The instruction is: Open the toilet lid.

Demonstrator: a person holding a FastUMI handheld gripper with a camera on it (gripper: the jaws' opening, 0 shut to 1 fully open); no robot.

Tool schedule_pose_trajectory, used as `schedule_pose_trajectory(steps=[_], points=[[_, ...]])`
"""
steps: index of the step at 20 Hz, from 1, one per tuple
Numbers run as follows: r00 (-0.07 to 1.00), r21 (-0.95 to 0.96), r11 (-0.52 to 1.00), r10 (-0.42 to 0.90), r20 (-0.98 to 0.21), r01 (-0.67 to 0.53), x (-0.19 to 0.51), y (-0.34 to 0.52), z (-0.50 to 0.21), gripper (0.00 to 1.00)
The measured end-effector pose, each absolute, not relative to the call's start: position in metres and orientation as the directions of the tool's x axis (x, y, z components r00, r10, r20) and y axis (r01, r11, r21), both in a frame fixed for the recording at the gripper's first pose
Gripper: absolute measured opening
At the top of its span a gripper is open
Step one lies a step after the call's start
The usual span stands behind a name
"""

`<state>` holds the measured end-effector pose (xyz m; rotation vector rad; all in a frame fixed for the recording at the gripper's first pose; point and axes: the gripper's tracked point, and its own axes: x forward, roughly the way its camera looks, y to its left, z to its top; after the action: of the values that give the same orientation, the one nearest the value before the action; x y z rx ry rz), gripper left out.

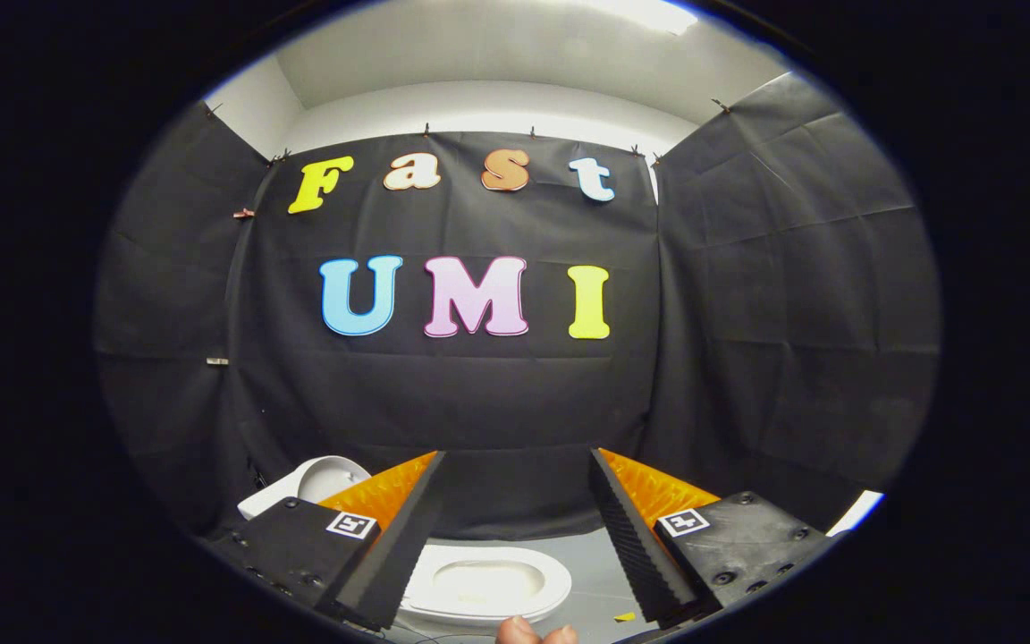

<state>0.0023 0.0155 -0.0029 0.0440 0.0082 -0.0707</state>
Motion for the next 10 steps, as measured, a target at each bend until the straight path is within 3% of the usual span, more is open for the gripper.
schedule_pose_trajectory(steps=[10], points=[[0.999, 0.037, 0.998, -0.054, 0.001, 0.054, -0.007, 0.03, -0.003, 0.98]])
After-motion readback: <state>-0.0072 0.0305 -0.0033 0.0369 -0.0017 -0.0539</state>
